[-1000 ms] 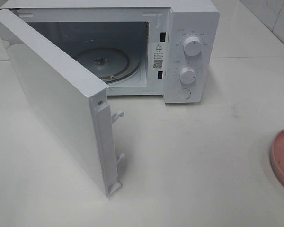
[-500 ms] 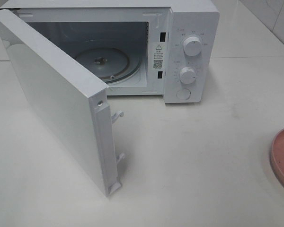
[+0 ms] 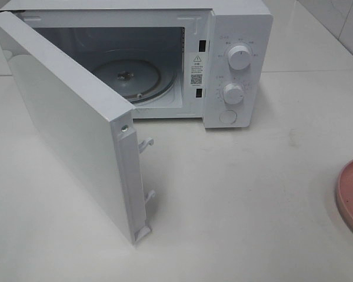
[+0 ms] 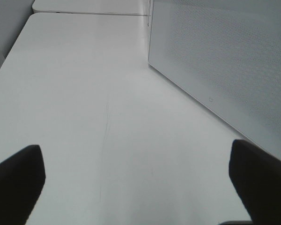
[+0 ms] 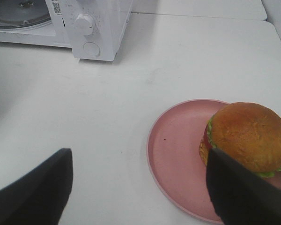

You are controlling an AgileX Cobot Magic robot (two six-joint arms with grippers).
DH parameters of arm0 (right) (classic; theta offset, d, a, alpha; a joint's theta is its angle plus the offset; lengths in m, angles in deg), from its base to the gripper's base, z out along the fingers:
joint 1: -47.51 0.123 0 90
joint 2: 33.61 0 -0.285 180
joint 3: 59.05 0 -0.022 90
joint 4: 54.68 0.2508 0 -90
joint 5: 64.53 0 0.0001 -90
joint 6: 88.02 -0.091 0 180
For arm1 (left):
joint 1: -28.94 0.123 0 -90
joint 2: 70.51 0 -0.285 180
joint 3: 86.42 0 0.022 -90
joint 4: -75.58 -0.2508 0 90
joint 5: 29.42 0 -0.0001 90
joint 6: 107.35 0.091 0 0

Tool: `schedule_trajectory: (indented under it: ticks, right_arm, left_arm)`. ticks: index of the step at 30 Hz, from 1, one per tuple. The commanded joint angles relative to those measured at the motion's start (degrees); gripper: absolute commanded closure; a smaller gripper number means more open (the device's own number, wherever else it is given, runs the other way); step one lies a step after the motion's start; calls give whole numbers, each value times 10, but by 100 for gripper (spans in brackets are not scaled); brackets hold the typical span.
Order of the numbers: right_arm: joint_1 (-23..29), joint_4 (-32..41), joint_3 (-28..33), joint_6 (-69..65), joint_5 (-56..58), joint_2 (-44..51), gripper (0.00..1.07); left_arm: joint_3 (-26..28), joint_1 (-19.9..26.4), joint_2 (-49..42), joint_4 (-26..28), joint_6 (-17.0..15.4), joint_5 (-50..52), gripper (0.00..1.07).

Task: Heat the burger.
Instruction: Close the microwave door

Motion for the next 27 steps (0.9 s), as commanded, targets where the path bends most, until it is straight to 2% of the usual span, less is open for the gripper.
schedule_trajectory:
  ticks: [1, 12, 17, 21, 22, 23, 24, 25, 26, 27]
  right_arm:
    - [-5, 2, 2, 2, -7, 16, 32]
    - [-5, 2, 2, 2, -7, 16, 32]
    - [-5, 2, 2, 2, -7, 16, 32]
    - [-5, 2, 2, 2, -7, 16, 32]
    - [-5, 2, 2, 2, -7, 16, 32]
    - [-5, 2, 2, 2, -7, 16, 32]
    - [-5, 2, 2, 2, -7, 16, 32]
    - [-5, 2, 2, 2, -7, 16, 32]
    - [-5, 2, 2, 2, -7, 16, 32]
    - [-5, 2, 2, 2, -7, 16, 32]
  left_arm:
    - [-3, 2, -3, 3, -3, 7, 7]
    - [-3, 2, -3, 3, -5, 7, 7]
    - [17, 2, 13, 2, -5, 26, 9]
    - [29, 2, 66, -7, -5, 72, 24]
    - [29, 2, 92, -7, -6, 83, 39]
    - [29, 2, 92, -7, -6, 83, 39]
    - [29, 2, 107, -7, -6, 88, 49]
    - [29, 2, 137, -2, -6, 100, 71]
    - [29, 2, 137, -2, -6, 100, 71]
    - [29, 2, 154, -1, -6, 109, 83]
